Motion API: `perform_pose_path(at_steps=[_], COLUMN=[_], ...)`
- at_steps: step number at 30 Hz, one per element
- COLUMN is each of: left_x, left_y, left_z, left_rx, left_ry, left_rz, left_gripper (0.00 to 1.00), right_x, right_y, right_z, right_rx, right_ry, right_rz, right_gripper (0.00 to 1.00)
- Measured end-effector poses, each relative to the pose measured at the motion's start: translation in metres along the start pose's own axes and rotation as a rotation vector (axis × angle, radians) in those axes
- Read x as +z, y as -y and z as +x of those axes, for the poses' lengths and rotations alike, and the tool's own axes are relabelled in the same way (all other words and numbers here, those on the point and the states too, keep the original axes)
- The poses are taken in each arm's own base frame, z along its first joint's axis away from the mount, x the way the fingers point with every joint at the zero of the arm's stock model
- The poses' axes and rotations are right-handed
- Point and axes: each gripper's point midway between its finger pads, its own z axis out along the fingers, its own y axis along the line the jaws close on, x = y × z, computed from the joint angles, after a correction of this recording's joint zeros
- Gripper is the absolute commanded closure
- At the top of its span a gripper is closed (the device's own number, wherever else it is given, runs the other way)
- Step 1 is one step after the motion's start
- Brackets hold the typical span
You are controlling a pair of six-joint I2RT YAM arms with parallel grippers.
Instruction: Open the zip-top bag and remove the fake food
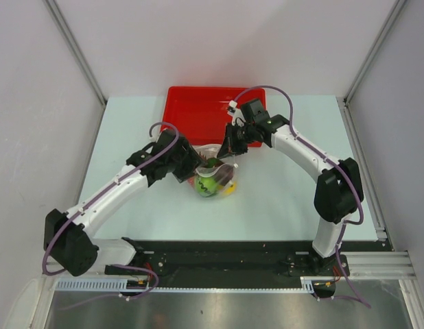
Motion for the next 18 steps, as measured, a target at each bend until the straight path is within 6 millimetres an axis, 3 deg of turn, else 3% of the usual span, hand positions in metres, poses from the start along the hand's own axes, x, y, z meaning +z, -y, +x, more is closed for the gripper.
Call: perform_pose_path(at_steps=[6,9,10,18], left_x=[0.021,0.027,0.028,0.017], left_y=[0.0,0.0,0.001,-0.001], left_z=[0.002,0.003,0.003,0.002], left_rx=[-0.001,-0.001,-0.001,0.115], left_ry=[-0.007,-0.011,-0.009,-0.009], left_rz=[-0.023,-0.028,-0.024,-0.015], left_gripper=[0.6,0.84,1.0,1.0], right_x=[0.0,0.0,0.0,-0.002], right_y=[-0.002,-0.003,-0.002,0.0], right_z=[-0.002,-0.001,-0.001,0.003], right_rx=[-0.006,-0.007,-0.006,-0.044], right_ry=[0.007,0.005,0.004,-0.009], right_rz=[-0.009,-0.015,-0.015,-0.006], right_gripper=[1.0,1.0,1.0,0.96])
